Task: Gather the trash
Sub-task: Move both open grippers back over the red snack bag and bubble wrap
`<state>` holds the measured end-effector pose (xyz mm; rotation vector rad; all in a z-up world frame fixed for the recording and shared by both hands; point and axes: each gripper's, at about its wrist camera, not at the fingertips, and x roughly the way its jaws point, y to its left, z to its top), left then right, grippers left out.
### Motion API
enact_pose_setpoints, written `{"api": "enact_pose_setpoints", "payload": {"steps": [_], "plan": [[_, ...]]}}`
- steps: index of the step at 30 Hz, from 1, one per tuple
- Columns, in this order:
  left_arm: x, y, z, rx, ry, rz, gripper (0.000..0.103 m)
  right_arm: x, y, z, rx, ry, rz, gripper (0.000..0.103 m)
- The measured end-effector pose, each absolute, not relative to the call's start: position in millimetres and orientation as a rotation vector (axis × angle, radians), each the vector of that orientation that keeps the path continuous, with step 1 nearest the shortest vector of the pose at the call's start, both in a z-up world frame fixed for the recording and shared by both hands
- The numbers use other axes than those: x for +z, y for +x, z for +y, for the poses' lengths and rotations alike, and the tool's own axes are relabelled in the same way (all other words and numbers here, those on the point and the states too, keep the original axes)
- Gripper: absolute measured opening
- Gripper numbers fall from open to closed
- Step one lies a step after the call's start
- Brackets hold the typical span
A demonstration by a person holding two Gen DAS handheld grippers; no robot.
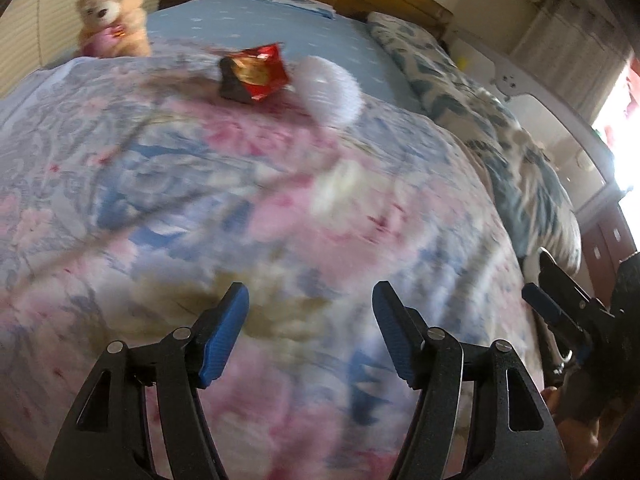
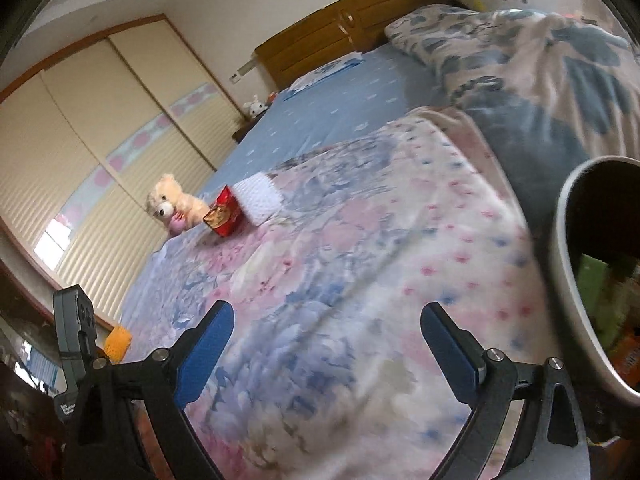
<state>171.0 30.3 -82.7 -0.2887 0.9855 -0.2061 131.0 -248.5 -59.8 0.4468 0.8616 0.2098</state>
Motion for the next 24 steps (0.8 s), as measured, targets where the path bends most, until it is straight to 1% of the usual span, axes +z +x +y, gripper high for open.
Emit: {"api": "enact_pose_setpoints", "payload": {"steps": [11,24], "plan": [[-86,211,69,-0.136,-0.287,0.985,0.066,-73,182,-205,0.303,0.397,0.871,0.095],[-87,281,88,-0.11,-0.284,0.972,0.067,-92,255,-178,0.344,0.402,0.901,0.095]]}}
